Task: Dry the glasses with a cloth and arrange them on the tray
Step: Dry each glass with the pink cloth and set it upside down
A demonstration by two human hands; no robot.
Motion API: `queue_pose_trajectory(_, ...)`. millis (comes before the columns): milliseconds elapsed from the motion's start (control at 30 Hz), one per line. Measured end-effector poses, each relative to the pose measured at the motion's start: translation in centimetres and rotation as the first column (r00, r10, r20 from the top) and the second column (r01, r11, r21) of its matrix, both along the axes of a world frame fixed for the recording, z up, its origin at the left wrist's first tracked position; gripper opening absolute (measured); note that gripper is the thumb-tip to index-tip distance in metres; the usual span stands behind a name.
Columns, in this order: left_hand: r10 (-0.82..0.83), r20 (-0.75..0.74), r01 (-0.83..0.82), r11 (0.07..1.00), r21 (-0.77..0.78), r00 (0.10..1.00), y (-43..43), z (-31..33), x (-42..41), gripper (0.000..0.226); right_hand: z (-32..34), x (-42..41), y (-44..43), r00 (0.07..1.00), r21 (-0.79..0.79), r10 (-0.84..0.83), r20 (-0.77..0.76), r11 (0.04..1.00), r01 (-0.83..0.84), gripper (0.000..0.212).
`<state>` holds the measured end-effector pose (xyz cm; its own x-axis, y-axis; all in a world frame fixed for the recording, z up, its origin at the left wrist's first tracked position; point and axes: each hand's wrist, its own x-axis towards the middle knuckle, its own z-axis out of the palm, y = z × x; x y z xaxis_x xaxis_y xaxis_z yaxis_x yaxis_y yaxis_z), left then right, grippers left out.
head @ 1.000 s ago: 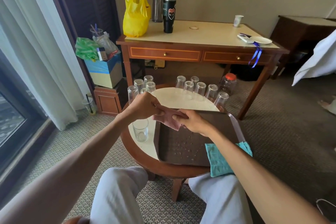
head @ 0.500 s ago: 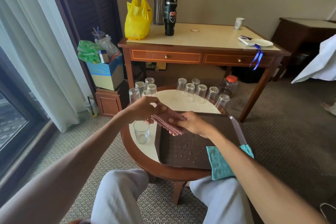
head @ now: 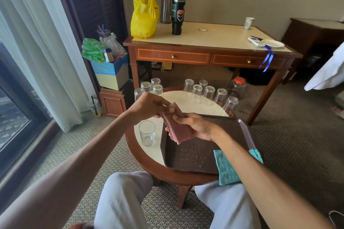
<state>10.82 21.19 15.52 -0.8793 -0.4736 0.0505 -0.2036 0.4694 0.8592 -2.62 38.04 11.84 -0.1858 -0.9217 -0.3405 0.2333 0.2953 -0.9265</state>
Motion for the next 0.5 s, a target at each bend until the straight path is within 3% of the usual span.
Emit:
queue_pose_trajectory(100, 0.023, 0.017, -0.023, 1.0, -0.017, 1.0, -0.9, -0.8, 0.7, 0.022, -0.4, 0.2, -0.8, 1.0, 0.029, 0.017, -0.026, 0.999, -0.016, 0.052)
queue_pose_trajectory(200, 0.081, 0.027, -0.082, 0.996, 0.029, 0.996, -2.2, -2.4, 2.0, 0.037, -1.0, 0.2, -1.2, 0.991, 0.053, -0.07, -0.115, 0.996, 0.077, 0.04)
queue_pose_trajectory(300, 0.154, 0.141, -0.152, 0.988, -0.025, 0.978, -3.9, -4.8, 3.1, 0.064, -2.2, -0.2, -1.3, 0.977, 0.047, -0.175, -0.118, 0.982, 0.181, 0.05)
queue_pose_trajectory(400, 0.171, 0.312, -0.123, 0.978, -0.169, 0.934, -4.4, -7.5, 3.6, 0.098, -3.1, -0.2, -1.4, 0.967, 0.048, -0.236, -0.092, 0.969, 0.241, 0.031)
queue_pose_trajectory(500, 0.14, 0.405, -0.066, 0.979, -0.193, 0.904, -4.9, -10.3, 3.4, 0.128, -3.9, -0.2, -1.8, 0.949, 0.066, -0.258, -0.181, 0.96, 0.274, 0.015)
